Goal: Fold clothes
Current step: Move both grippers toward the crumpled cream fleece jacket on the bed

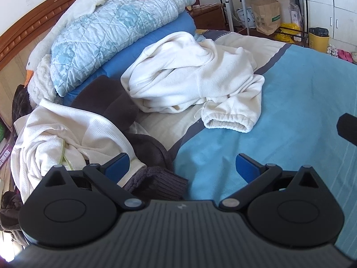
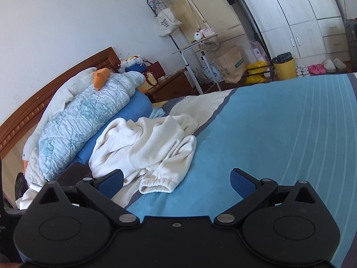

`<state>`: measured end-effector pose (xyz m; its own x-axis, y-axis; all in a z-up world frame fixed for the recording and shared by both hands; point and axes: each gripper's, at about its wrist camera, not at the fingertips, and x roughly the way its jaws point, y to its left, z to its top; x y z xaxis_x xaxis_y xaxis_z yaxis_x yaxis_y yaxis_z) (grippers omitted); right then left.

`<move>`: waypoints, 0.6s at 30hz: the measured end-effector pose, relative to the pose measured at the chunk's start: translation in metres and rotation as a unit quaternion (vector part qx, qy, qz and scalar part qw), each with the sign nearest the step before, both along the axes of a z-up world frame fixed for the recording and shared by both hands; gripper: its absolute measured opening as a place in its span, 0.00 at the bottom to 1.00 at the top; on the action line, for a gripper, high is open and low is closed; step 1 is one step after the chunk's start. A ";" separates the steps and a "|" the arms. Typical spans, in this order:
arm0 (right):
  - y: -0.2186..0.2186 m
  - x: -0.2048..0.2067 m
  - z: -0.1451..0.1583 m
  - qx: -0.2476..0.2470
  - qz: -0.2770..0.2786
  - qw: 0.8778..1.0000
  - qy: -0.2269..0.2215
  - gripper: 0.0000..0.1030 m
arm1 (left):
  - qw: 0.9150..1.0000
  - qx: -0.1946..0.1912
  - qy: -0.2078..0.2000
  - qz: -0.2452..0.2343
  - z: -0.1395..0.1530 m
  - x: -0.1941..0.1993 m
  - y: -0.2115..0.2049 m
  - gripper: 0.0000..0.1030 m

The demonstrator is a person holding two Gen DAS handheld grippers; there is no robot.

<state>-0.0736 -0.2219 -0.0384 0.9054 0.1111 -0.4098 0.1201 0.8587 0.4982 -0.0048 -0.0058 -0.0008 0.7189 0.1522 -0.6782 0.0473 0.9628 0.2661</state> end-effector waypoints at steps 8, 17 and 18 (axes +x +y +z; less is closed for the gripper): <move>-0.003 0.002 -0.004 0.036 0.018 0.999 0.004 1.00 | 1.000 -0.004 0.004 0.001 -0.001 0.001 0.001 1.00; -0.021 0.003 -0.019 0.160 0.033 0.987 0.003 1.00 | 1.000 -0.006 0.005 0.003 -0.002 0.003 0.003 1.00; -0.021 0.003 -0.019 0.161 0.031 0.986 0.002 1.00 | 1.000 -0.006 0.004 0.003 -0.002 0.002 0.003 1.00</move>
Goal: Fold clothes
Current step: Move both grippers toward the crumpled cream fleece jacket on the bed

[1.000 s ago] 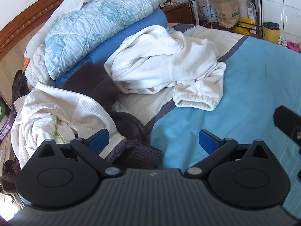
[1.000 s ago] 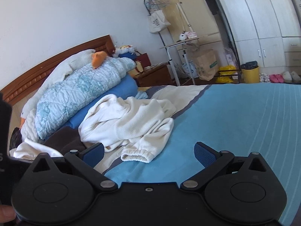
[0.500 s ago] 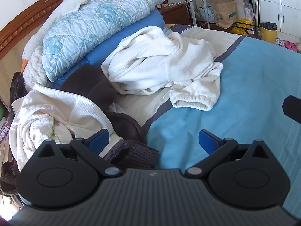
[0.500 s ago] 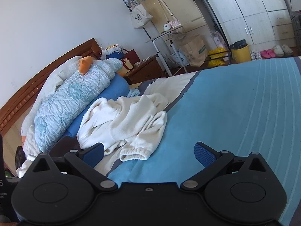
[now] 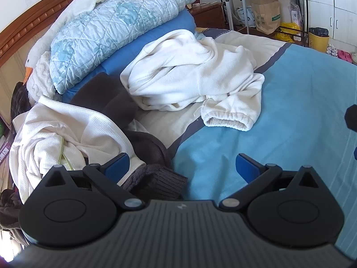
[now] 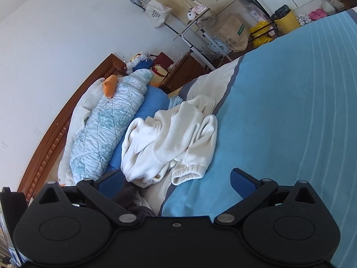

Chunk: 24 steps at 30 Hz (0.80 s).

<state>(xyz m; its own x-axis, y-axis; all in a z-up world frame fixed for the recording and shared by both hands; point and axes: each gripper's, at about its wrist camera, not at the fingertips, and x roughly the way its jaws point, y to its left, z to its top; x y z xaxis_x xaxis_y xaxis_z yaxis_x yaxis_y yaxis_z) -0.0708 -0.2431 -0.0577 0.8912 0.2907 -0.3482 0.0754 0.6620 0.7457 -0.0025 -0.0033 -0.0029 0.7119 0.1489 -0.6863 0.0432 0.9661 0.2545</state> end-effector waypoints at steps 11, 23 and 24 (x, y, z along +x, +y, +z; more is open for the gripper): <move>-0.006 0.000 -0.002 0.002 -0.008 1.000 0.010 1.00 | 1.000 0.003 0.002 -0.001 -0.001 -0.001 -0.001 1.00; -0.007 -0.001 -0.003 0.000 -0.012 1.000 0.016 1.00 | 1.000 0.002 0.004 -0.003 -0.004 -0.001 -0.001 1.00; -0.007 -0.001 -0.003 0.000 -0.012 1.000 0.016 1.00 | 1.000 0.002 0.004 -0.003 -0.004 -0.001 -0.001 1.00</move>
